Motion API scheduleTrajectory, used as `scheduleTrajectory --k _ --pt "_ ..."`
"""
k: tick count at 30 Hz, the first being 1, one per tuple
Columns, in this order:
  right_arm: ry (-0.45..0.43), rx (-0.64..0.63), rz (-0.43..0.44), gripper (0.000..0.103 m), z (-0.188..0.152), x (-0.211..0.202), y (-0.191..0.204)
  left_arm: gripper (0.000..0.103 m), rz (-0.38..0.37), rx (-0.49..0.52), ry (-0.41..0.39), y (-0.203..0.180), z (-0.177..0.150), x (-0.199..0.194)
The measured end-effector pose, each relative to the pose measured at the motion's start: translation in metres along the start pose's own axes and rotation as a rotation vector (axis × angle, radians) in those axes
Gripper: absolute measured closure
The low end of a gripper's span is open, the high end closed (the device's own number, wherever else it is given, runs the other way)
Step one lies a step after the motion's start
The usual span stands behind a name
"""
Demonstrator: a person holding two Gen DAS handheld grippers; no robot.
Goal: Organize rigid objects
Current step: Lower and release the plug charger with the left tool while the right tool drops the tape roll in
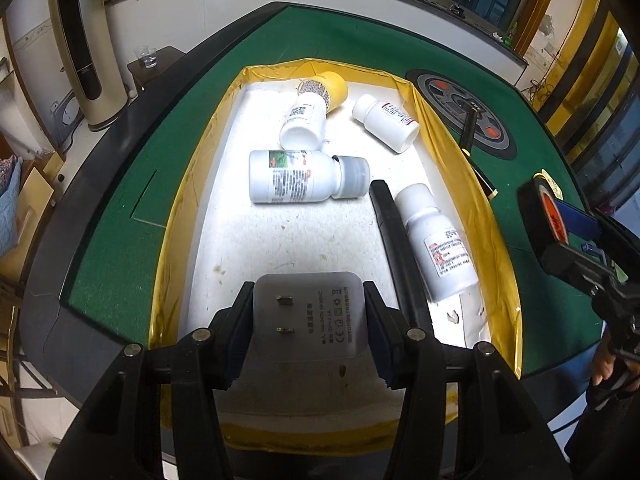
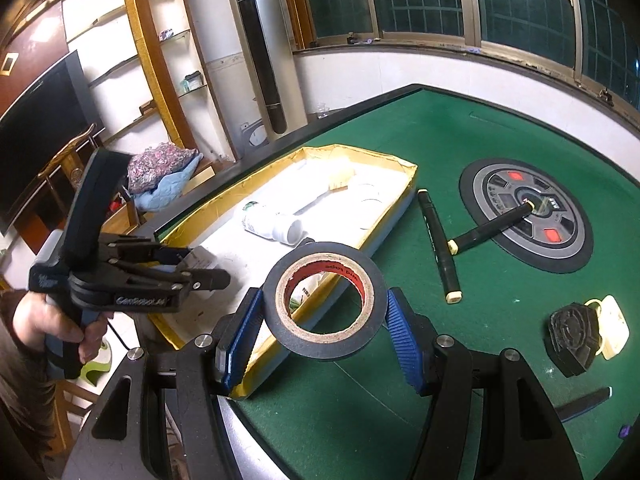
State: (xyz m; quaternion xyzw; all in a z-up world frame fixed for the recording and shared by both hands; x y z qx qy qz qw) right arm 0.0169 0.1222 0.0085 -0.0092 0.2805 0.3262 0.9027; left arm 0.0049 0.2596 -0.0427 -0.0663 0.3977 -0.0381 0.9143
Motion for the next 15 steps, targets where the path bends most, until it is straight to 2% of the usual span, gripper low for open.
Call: scheduleTrajectory --k 8,15 --pt "0.056 0.020 0.058 0.046 0.010 0.026 0.003 0.053 -0.021 0.011 -0.016 -0.003 -0.008 -0.008" --pt "0.164 0.037 0.227 0.046 0.014 0.066 0.043 0.053 -0.016 0.011 -0.039 -0.004 -0.014 -0.013"
Point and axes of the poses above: each gripper's, at about its wrist camera, not at the fingertips, and x roughly the way its jaws point, y to its left, z to its top, the point moved 8 cm from there along x, roughly the way its jaws point, and after that the axes turned 14 degrees about -y, right-handed, at the moved point
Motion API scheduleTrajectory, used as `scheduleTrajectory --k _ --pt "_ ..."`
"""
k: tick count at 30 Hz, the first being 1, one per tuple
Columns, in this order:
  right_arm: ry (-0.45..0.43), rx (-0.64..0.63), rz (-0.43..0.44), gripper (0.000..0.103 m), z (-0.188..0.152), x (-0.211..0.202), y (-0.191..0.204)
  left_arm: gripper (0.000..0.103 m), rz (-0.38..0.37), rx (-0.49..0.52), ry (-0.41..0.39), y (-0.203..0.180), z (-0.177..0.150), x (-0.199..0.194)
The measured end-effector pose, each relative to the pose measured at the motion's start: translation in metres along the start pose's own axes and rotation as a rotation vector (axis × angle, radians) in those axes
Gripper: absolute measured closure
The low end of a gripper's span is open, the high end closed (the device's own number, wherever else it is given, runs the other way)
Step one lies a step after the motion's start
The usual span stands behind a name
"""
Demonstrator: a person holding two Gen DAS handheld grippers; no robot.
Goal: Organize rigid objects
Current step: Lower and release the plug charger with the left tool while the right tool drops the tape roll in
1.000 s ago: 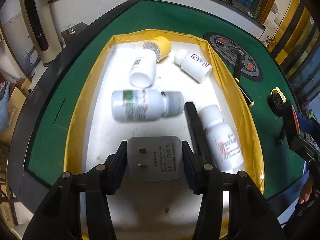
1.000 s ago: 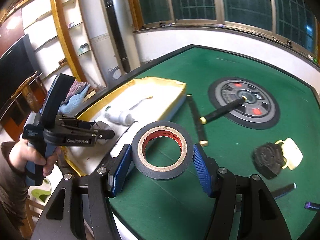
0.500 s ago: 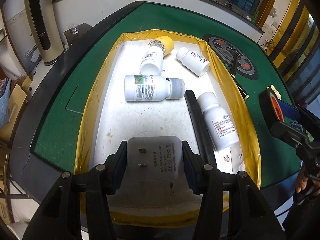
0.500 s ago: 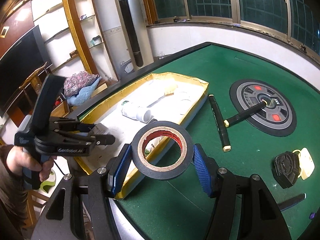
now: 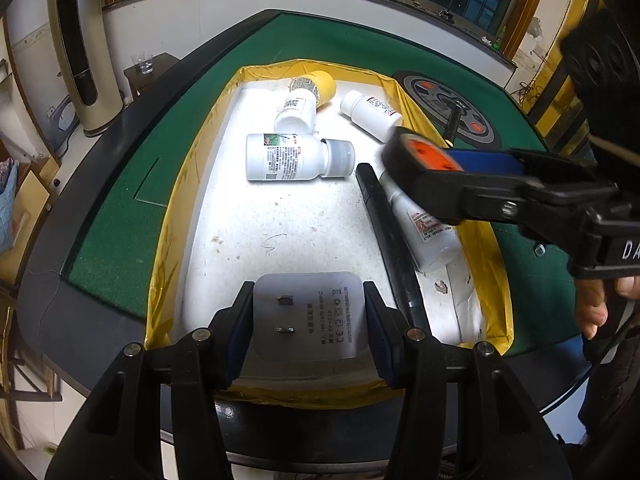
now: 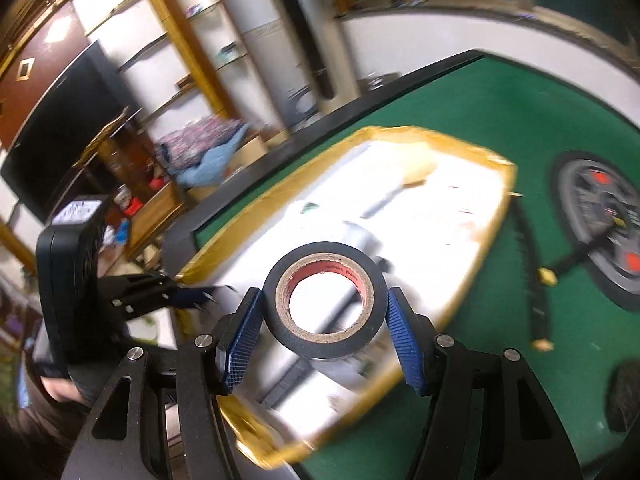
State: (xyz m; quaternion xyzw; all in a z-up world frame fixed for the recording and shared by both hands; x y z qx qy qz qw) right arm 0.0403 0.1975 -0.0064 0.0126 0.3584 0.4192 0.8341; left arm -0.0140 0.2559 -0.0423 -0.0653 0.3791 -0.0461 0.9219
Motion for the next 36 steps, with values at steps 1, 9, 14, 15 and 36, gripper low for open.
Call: scheduleTrajectory --k 1,9,14,15,36 --pt "0.018 0.002 0.019 0.046 0.001 0.008 0.004 0.053 0.006 0.002 -0.002 0.000 0.000 0.000" --pt "0.146 -0.017 0.003 0.046 -0.007 0.069 0.011 0.053 0.014 0.007 -0.008 0.000 -0.001 0.000" --pt "0.130 -0.072 -0.120 0.046 0.004 0.079 -0.007 0.053 0.027 -0.012 -0.028 0.002 0.000 0.000" --pt "0.131 -0.070 -0.133 0.046 0.004 0.079 -0.010 0.053 0.034 -0.017 -0.035 0.004 0.001 0.000" --pt "0.215 -0.100 -0.186 0.046 0.001 0.085 -0.018 0.052 0.136 0.027 -0.029 0.008 -0.002 0.007"
Point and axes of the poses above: each gripper's, at about its wrist camera, not at the fingertips, and x roughly the way its jaws point, y to its left, z to its top, the point moved 8 cm from there along x, roughly the way its jaws point, and after that the axes turned 14 degrees about -y, right-handed, at the moved point
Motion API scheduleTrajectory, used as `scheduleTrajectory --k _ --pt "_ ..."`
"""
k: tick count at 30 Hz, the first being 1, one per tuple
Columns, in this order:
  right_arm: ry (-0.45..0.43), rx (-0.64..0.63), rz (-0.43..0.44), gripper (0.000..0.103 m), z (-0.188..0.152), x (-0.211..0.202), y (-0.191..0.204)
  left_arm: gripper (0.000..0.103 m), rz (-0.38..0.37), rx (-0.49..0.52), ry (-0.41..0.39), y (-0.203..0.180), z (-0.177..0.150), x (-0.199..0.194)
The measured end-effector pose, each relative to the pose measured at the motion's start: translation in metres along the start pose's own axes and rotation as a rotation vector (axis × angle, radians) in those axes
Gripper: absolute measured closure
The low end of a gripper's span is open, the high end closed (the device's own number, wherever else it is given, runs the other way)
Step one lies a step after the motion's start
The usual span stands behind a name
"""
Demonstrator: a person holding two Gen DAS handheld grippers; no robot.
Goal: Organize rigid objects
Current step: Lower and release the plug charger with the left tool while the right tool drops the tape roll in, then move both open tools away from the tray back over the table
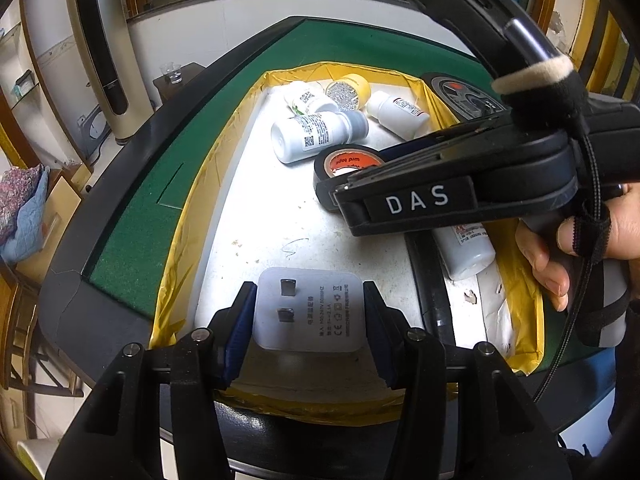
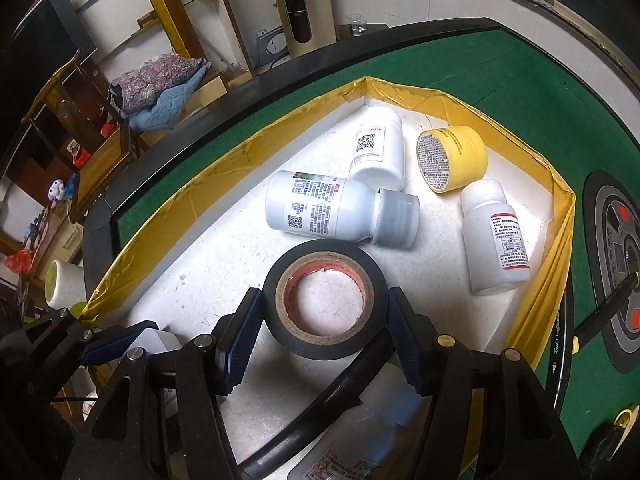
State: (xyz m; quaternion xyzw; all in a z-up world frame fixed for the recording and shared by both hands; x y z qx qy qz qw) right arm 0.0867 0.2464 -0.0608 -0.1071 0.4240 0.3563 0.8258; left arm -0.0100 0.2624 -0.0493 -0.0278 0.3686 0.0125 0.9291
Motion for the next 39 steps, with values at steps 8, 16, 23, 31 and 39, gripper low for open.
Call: scheduleTrajectory --k 8,16,23,31,39 --pt "-0.063 0.025 0.031 0.045 0.000 -0.024 -0.002 0.039 -0.009 -0.004 0.010 -0.005 -0.001 -0.001" --pt "-0.219 0.094 0.066 0.036 -0.007 -0.091 -0.017 0.039 -0.018 -0.058 -0.028 -0.004 0.008 -0.020" --pt "-0.289 0.139 -0.034 0.026 -0.073 -0.149 -0.068 0.033 -0.067 -0.047 -0.093 -0.029 0.022 -0.043" --pt "-0.324 0.341 -0.215 0.014 -0.156 -0.208 -0.148 0.033 -0.245 0.061 -0.113 -0.122 0.035 -0.051" --pt "-0.368 0.536 -0.341 0.014 -0.201 -0.245 -0.202 0.033 -0.410 0.205 -0.074 -0.232 0.029 -0.037"
Point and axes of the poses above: each gripper's, at about its wrist camera, not at the fingertips, and x roughly the way its jaws point, y to its left, z to its top, the point moved 8 cm from there along x, roughly the way its jaws point, and after that the axes turned 14 degrees about -y, right-handed, at the moved point
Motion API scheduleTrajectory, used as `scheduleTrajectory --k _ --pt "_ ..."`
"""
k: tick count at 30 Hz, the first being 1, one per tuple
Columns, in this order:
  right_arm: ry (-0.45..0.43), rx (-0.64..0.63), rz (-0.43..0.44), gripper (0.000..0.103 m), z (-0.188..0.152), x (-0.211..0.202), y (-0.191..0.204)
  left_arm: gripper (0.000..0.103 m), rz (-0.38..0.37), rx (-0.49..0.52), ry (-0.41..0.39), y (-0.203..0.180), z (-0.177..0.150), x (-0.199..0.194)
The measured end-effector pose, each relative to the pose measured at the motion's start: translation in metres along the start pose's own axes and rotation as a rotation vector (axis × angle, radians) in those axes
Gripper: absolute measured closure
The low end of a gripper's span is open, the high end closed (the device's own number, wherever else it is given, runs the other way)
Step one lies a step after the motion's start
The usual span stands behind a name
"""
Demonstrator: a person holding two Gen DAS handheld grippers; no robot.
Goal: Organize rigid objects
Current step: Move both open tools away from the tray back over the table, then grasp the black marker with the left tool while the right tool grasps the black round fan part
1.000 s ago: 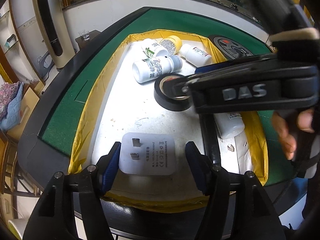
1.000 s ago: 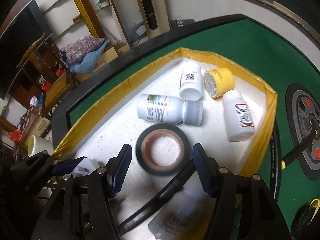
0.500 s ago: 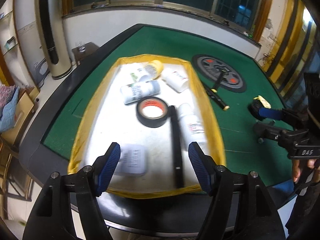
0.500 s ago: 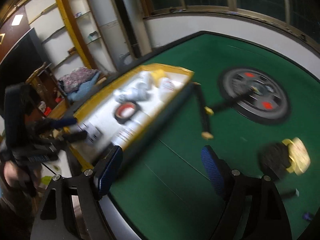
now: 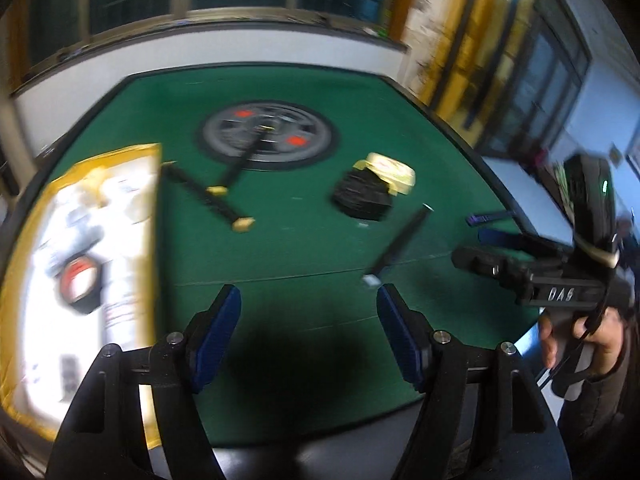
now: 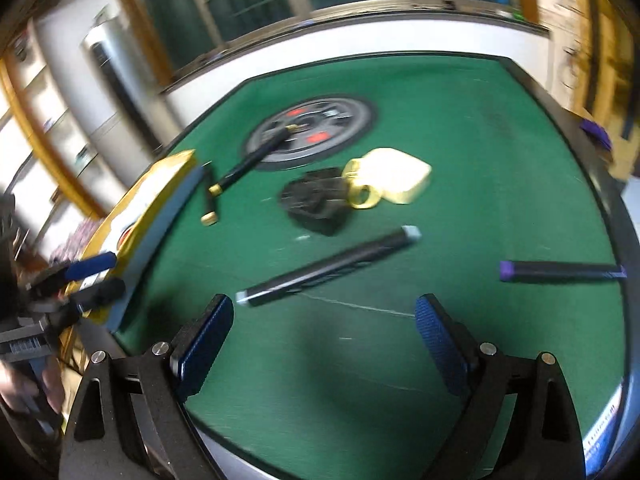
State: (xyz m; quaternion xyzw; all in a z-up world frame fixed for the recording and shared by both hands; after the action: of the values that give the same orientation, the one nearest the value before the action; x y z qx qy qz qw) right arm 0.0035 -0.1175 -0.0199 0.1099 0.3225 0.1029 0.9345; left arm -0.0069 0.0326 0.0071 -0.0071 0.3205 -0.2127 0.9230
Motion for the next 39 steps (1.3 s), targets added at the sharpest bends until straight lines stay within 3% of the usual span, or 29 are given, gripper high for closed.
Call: scheduleTrajectory --k 9,22,24,26,27,28,34,39 --pt "-0.015 0.119 -0.111 0.014 -0.006 -0.023 -0.067 0.033 -0.079 0.128 0.097 -0.071 -0.010 0.074" --pt "-0.030 0.168 -0.145 0.013 -0.011 -0.039 -0.096 0.034 -0.075 0.156 0.107 -0.084 -0.007 0.115" --pt "-0.027 0.168 -0.153 0.013 -0.010 -0.038 -0.100 0.044 -0.067 0.173 0.099 -0.084 -0.007 0.116" --pt "-0.026 0.177 -0.161 0.013 -0.010 -0.037 -0.104 0.063 -0.054 0.184 0.090 -0.081 -0.006 0.115" --pt "-0.025 0.183 -0.165 0.013 -0.009 -0.036 -0.106 0.080 -0.065 0.173 0.089 -0.079 -0.005 0.112" --pt "-0.023 0.190 -0.168 0.013 -0.009 -0.035 -0.107 0.088 -0.072 0.157 0.093 -0.075 -0.005 0.111" --pt "-0.021 0.195 -0.138 0.013 -0.006 -0.028 -0.102 0.089 -0.133 0.058 0.099 -0.050 -0.021 0.081" --pt "-0.015 0.162 -0.065 0.013 0.002 -0.010 -0.076 0.089 -0.089 -0.024 0.101 -0.017 -0.041 0.046"
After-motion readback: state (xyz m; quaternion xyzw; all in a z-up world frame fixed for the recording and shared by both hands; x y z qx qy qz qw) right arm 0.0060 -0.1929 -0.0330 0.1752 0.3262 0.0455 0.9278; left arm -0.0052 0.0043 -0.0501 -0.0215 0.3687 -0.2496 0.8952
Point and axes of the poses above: each gripper's, at about its wrist camera, not at the fingertips, and x roughly the way its jaws point, y to its left, z to its top, the point moved 8 cm from there along x, roughly the way its jaws point, and after that the axes turned 14 degrees about -y, right-handed, at the moved point
